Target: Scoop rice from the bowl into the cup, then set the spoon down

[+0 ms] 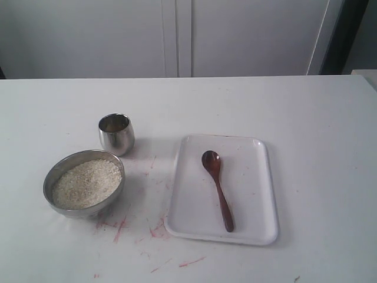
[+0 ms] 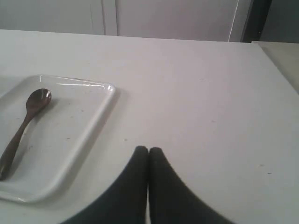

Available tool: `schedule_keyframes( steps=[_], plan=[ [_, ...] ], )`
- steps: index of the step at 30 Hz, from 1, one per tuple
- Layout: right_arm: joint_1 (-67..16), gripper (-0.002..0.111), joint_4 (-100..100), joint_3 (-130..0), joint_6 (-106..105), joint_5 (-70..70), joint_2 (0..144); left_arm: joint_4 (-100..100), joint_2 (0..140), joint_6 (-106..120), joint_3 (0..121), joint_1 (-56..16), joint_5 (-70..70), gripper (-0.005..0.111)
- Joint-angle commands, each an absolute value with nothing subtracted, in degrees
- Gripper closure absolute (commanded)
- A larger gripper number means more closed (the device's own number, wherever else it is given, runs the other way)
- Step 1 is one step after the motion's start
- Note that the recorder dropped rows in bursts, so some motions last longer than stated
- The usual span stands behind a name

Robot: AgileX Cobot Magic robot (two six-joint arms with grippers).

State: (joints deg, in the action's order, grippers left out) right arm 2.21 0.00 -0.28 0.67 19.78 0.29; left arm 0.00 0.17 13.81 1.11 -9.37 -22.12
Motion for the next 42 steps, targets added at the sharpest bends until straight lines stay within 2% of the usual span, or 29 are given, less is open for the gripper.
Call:
schedule_keyframes(
  steps=[1, 42],
  plan=[
    [2.85, 0.108, 0.0, 0.0, 0.0, 19.74, 0.0, 0.0, 0.0, 13.47, 0.58, -9.49, -24.03, 0.092],
    [3.52, 0.108, 0.0, 0.0, 0.0, 19.74, 0.0, 0.0, 0.0, 13.47, 0.58, -9.49, -24.03, 0.092]
  ],
)
